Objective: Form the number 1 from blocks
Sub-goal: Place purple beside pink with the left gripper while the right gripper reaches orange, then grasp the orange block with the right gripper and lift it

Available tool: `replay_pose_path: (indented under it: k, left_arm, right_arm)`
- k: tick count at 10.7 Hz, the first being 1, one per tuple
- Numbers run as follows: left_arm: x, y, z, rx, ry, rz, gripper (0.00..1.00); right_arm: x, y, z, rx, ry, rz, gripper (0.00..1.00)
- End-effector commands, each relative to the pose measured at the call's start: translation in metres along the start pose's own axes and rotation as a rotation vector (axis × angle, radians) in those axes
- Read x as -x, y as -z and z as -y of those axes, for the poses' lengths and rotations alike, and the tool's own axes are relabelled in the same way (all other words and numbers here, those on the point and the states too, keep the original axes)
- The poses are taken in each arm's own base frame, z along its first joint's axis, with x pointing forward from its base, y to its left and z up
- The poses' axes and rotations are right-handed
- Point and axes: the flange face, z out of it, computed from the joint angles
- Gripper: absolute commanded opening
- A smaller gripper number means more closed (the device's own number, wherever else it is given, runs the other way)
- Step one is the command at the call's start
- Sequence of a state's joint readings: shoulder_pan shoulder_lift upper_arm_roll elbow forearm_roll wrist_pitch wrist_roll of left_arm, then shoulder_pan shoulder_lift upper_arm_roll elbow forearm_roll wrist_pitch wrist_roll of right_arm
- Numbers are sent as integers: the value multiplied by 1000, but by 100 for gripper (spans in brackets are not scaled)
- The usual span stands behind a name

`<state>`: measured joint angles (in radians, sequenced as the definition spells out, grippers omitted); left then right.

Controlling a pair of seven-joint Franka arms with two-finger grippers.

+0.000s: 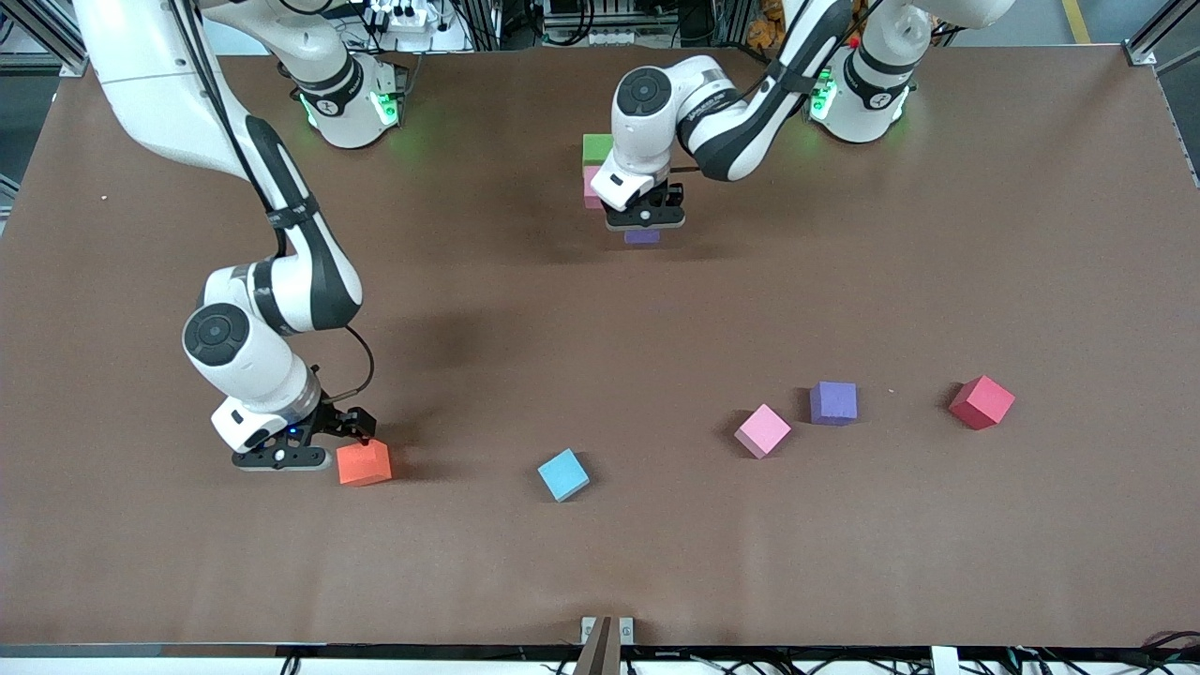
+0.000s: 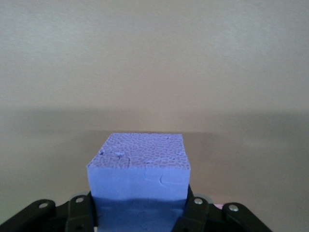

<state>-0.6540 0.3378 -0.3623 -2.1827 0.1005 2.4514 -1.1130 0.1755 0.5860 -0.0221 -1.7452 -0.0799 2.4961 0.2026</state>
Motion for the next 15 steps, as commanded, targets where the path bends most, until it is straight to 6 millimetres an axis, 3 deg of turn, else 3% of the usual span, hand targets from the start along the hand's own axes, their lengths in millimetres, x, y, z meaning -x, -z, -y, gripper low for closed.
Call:
replay_pose_path:
  k: [1, 3, 5, 8, 10, 12, 14, 15]
  left_arm:
    - [-9, 3, -20, 13, -31, -6, 0]
    - [-14, 2, -34, 31, -27, -6, 0]
    - [-17, -3, -46, 44, -15, 9, 0]
    - [0, -21, -61, 30, -38, 27, 0]
    - [6, -23, -64, 27, -46, 29, 0]
    - [10, -32, -64, 16, -51, 38, 0]
    - [14, -38, -65, 8, -46, 47, 0]
    - [16, -42, -66, 3, -47, 51, 0]
  right_arm:
    - [-13, -18, 6, -10, 9, 1, 100]
    - [-9, -32, 6, -13, -1, 17, 99]
    - [-14, -33, 15, -30, -9, 11, 99]
    - [-16, -37, 18, -27, -5, 8, 99]
    - [-13, -56, 12, -13, -3, 3, 99]
    - [-15, -65, 0, -3, -7, -27, 86]
    - [-20, -59, 0, -10, -22, -30, 60]
    - [-21, -55, 0, -22, -40, -32, 57]
